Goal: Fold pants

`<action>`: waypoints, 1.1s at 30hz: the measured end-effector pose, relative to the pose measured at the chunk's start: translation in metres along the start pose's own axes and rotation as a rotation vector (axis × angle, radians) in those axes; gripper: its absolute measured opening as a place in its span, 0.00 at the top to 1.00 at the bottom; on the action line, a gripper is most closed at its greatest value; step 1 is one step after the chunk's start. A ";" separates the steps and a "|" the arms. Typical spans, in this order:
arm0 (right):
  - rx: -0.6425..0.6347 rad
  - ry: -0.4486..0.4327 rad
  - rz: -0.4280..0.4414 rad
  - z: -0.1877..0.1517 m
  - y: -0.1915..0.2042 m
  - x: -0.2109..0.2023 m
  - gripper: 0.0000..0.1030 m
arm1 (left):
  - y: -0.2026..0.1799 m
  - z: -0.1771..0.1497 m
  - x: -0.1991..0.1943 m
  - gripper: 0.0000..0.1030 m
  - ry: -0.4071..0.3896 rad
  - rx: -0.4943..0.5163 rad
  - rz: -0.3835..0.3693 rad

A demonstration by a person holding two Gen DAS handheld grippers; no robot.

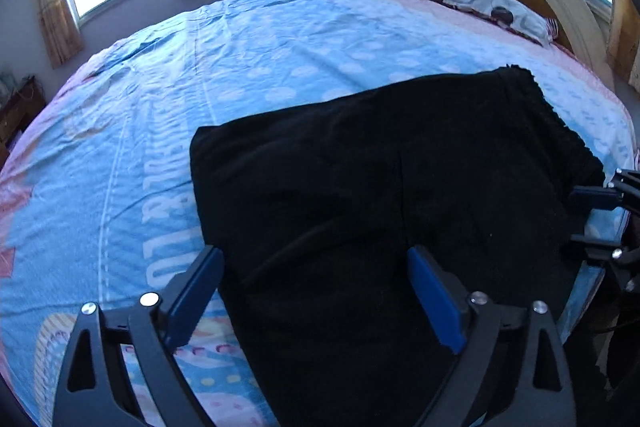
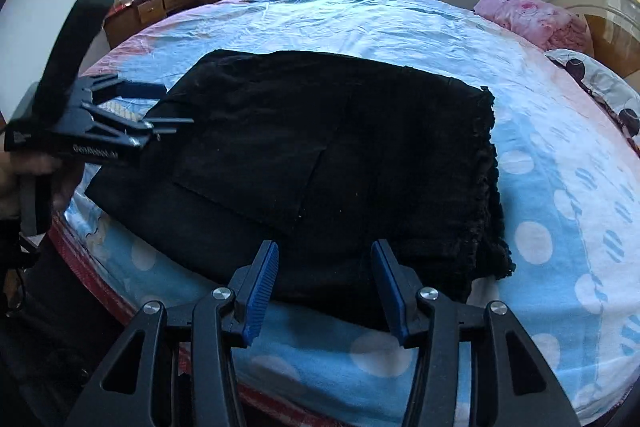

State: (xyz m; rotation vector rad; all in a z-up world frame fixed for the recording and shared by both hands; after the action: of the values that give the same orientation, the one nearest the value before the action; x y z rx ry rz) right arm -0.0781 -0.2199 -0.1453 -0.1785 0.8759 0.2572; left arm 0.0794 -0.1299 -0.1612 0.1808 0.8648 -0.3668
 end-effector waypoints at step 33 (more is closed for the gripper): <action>0.516 -0.035 0.299 0.027 -0.121 0.041 0.45 | 0.013 -0.002 0.018 0.00 0.051 -0.164 -0.139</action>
State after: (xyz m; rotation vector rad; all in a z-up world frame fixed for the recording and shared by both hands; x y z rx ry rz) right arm 0.0027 -0.3218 -0.1541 0.4384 0.9059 0.3027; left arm 0.0934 -0.1219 -0.1762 -0.0222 0.9560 -0.4208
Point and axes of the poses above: each gripper's, at about its wrist camera, not at the fingertips, and x roughly the way its jaws point, y to its left, z to its top, the point moved 6 cm from there along x, roughly the way its jaws point, and after that the axes turned 3 degrees about -x, right-handed, at the moved point
